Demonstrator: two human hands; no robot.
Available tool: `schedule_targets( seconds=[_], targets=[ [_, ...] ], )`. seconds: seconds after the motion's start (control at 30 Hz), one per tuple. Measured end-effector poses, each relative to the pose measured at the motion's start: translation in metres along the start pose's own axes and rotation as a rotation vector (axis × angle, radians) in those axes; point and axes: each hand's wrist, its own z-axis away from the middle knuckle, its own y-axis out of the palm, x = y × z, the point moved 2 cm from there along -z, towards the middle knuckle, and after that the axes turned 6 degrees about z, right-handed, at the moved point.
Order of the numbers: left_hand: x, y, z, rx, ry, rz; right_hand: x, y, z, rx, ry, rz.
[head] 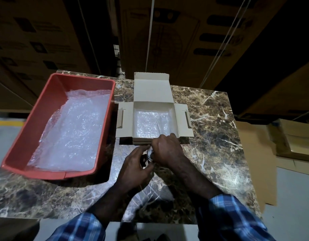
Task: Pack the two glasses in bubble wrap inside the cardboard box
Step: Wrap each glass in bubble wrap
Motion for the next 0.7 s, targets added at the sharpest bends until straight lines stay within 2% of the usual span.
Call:
schedule_targets(
  seconds=[0.23, 0.47, 0.7],
  targets=[
    [0.009, 0.006, -0.005, 0.111, 0.008, -0.013, -0.007, 0.0, 0.0, 0.011, 0.016, -0.028],
    [0.013, 0.019, -0.008, 0.089, 0.003, -0.06, -0.006, 0.005, 0.002, -0.016, 0.063, -0.075],
    [0.014, 0.021, -0.009, 0.012, -0.028, -0.04, -0.01, 0.003, -0.002, 0.051, 0.091, -0.167]
  ],
)
